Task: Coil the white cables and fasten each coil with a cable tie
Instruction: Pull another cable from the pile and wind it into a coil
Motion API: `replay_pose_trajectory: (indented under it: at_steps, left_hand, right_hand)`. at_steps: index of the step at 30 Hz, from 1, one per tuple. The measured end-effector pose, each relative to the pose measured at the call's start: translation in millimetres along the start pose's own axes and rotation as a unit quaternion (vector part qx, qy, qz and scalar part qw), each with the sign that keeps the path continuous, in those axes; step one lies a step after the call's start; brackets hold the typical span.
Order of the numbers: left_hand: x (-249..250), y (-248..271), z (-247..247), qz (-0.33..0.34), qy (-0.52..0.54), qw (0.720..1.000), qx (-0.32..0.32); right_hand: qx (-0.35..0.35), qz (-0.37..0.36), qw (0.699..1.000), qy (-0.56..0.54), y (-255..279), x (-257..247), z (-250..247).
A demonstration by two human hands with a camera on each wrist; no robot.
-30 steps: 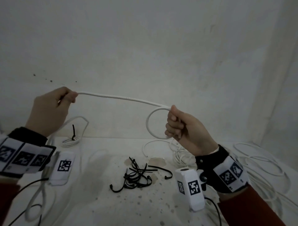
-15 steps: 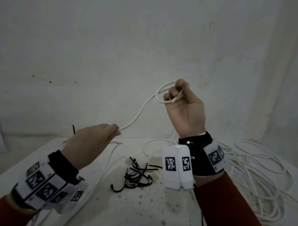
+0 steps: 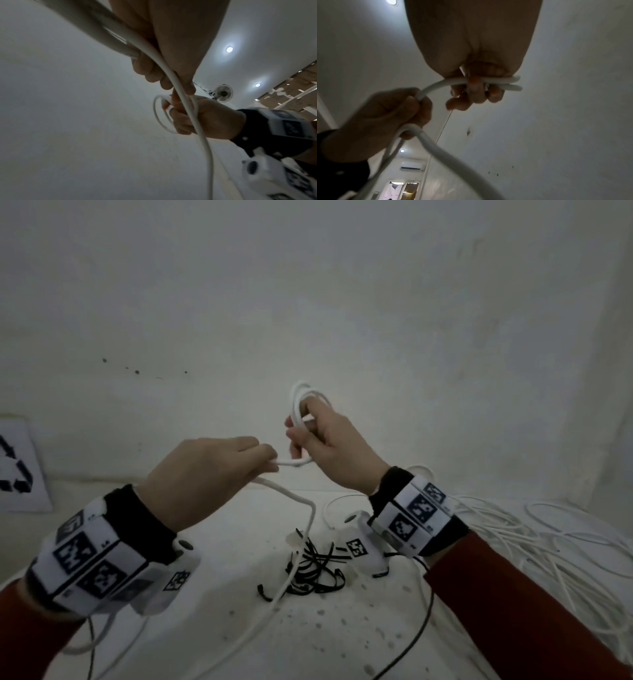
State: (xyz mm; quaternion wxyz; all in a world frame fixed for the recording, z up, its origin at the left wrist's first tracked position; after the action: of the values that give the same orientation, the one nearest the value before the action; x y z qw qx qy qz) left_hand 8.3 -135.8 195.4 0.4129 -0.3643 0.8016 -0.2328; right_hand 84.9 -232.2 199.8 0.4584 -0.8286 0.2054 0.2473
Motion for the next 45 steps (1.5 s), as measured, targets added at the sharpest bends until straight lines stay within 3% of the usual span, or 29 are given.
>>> replay_pose_trajectory:
  at_steps: [3,6,10,15,20,29,34,39,45]
  left_hand:
    - [-22,1,-3,-0.044,0.032,0.998,0.017]
    - [-34,-3,-1,-0.093,0.118,0.988,0.023]
    - [-35,-16,-10,-0.114,0.204,0.971,0.060]
    - [-29,-31,-9,-0.113,0.239,0.964,0.043]
    - [-32,-25,-10,-0.140,0.265,0.953,0.040]
    - [-42,-2,-5,-0.212,0.335,0.917,-0.034]
    - [-51,14,13,-0.277,0.274,0.914,-0.110]
    - [-72,28,7,-0.334,0.151,0.926,-0.084]
    - [-88,47,13,-0.367,0.116,0.921,-0.067]
  right_hand:
    - [-0.075,0.040,0.996,-0.003,7,0,11]
    - [-0.106,0.054,0.993,-0.024,11,-6,17]
    - [-0.075,0.070,0.972,-0.213,9,-8,11]
    - [-0.020,0.094,0.933,-0.346,10,-5,3]
    - [0.019,0.109,0.914,-0.390,16,4,-10]
    - [0.061,0.113,0.893,-0.432,24,13,-33]
    - [0.078,0.123,0.884,-0.445,30,26,-38]
    - [0.121,0.126,0.879,-0.443,38,38,-56]
    - [0.173,0.142,0.891,-0.395,60,67,-75]
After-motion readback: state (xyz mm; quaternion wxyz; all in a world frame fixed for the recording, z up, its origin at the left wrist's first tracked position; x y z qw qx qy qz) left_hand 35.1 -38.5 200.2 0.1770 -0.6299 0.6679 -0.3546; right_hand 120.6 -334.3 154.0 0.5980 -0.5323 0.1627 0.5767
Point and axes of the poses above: each hand's wrist, its own y-axis away from the middle knuckle, its own z-axis out of the palm, x = y × z, the point moved 9 cm from there along -y, towards the middle knuckle, and after that the axes turned 10 degrees about -y, right-handed, at the moved point
